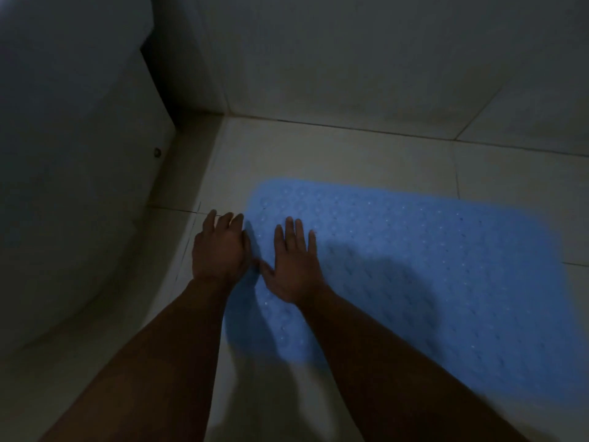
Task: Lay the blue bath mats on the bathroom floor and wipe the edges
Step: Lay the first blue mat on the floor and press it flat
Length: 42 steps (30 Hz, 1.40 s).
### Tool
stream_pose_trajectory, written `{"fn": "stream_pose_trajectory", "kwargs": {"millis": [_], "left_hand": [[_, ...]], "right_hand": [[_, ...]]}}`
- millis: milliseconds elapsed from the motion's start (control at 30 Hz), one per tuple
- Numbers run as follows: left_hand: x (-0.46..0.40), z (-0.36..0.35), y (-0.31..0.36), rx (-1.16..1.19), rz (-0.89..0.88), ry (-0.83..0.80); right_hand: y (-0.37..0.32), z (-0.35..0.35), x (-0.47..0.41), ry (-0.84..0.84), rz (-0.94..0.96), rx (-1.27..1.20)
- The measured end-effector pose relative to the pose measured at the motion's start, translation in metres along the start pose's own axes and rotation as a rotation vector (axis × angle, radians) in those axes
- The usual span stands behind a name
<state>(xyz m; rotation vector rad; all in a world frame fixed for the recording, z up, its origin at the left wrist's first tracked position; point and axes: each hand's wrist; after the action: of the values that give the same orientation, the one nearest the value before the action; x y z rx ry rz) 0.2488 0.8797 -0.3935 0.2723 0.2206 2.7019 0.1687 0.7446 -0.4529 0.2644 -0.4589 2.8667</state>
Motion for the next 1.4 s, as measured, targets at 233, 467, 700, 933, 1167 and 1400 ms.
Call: {"fn": "stream_pose_trajectory", "kwargs": {"millis": [233,467,700,933,1167,1400], "left_hand": [[-0.006,-0.016,-0.025,0.034,0.016,0.07],[-0.006,-0.018,-0.029,0.054,0.037,0.072],[-0.004,-0.007,-0.009,0.086,-0.009,0.105],[-0.001,-0.036,0.023,0.092,-0.19,-0.11],[0.018,-0.082,0.041,0.003,-0.173,-0.067],[0.019,-0.091,0.04,-0.061,-0.181,0.055]], "right_hand": [[-0.003,-0.021,-0.001,0.152,0.007,0.045],[-0.007,-0.009,-0.006,-0.06,-0.006,-0.009],[-0.009,0.063,-0.044,-0.375,-0.119,-0.195],[0.018,0.107,-0.035,-0.124,-0.15,-0.446],[0.05,0.099,-0.019,0.045,-0.097,-0.549],[0.065,0.076,-0.041,0.24,0.021,-0.571]]}}
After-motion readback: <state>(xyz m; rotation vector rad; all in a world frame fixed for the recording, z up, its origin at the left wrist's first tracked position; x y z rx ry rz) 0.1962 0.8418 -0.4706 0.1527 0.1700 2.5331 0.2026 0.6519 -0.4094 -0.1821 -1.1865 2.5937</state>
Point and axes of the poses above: each hand's wrist, its own x-axis away from the middle knuckle, its own z-axis out of the back of the hand, y = z × x, and after that the axes turned 3 degrees about -z, right-handed
